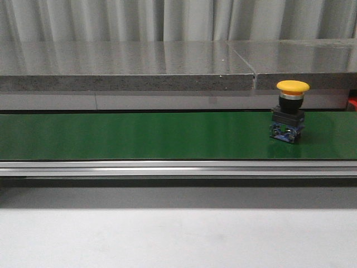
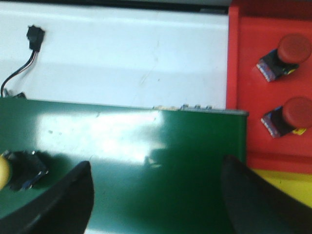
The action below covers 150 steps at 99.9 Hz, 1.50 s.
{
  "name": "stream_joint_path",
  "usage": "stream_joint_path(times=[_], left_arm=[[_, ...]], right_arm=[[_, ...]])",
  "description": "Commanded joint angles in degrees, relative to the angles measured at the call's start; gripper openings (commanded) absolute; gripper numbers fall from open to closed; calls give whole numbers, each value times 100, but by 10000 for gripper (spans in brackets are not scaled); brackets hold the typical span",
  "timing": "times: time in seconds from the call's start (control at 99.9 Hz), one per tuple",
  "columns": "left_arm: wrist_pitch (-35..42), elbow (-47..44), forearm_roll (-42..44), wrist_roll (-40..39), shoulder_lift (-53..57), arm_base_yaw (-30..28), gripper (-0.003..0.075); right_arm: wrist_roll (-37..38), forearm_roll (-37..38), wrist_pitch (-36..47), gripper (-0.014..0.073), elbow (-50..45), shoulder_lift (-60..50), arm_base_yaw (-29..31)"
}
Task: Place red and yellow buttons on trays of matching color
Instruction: 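Lower the right gripper onto the yellow button at the belt end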
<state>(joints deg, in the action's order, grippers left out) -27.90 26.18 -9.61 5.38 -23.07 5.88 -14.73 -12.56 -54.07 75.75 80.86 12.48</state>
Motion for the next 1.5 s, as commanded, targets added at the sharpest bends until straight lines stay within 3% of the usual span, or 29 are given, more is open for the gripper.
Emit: stream_joint_path(times=[0.0,0.31,0.751,1.051,1.491], left_arm=[[403,179,-95,5,-36,41,-19],[403,179,-95,5,-36,41,-19],[403,179,-95,5,-36,41,-19],[403,179,-95,5,-36,41,-19],[403,179,-95,5,-36,41,-19]], right_arm=[[-58,-93,325,542,-334,-565,-43],[-604,-161,147,542,-1543,-1066,-43],[-2118,-1721,407,542,-1713,-750,-117],[-2173,-1721,1172,542,-1707,-204,-621],[-2177,-1709,1788,529,-1620,429,-621]])
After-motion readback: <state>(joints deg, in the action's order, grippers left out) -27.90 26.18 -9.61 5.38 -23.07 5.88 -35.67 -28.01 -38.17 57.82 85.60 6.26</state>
